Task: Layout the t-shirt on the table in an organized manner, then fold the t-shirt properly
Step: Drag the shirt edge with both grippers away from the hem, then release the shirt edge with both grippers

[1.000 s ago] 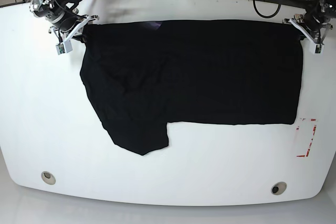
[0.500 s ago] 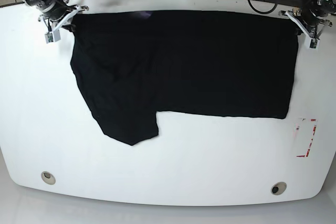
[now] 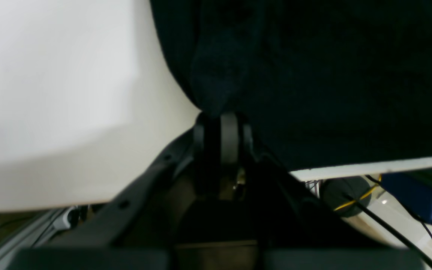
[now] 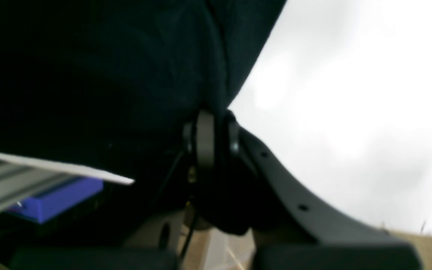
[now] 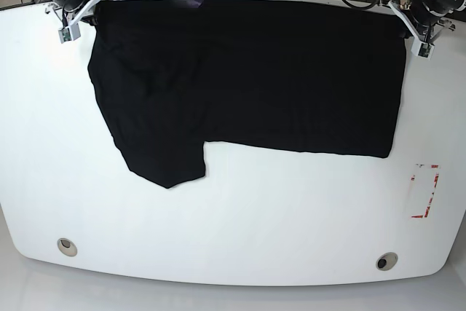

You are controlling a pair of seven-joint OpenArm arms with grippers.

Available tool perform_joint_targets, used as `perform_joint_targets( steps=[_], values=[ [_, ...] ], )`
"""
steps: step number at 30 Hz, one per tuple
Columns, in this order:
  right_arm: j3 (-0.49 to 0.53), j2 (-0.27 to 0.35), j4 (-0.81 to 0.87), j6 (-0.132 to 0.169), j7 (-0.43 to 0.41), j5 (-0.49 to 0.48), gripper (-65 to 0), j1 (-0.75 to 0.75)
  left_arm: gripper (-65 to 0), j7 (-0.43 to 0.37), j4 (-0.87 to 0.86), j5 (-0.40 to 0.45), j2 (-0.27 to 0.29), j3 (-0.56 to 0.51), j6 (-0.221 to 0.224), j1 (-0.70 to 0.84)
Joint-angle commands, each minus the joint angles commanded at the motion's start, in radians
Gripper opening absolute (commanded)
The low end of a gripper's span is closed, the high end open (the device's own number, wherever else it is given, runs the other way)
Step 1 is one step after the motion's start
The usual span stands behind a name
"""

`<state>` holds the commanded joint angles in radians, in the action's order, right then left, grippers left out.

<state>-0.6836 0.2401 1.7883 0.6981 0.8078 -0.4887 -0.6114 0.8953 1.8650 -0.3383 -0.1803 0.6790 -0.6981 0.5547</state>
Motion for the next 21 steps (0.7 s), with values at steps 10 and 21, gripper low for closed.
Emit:
perform_joint_targets(
  steps=[10, 21],
  values=[
    [-0.006, 0.002, 0.002, 0.000, 0.000, 0.002, -44.4, 0.005, -41.8, 0.000, 0.002, 0.000, -0.031, -0.002, 0.000, 0.002],
    [-0.054, 0.002, 0.063, 0.000, 0.000, 0.000, -4.3, 0.006, -33.5, 0.002, 0.009, -0.006, -0.035, 0.068, 0.000, -0.005]
  ],
)
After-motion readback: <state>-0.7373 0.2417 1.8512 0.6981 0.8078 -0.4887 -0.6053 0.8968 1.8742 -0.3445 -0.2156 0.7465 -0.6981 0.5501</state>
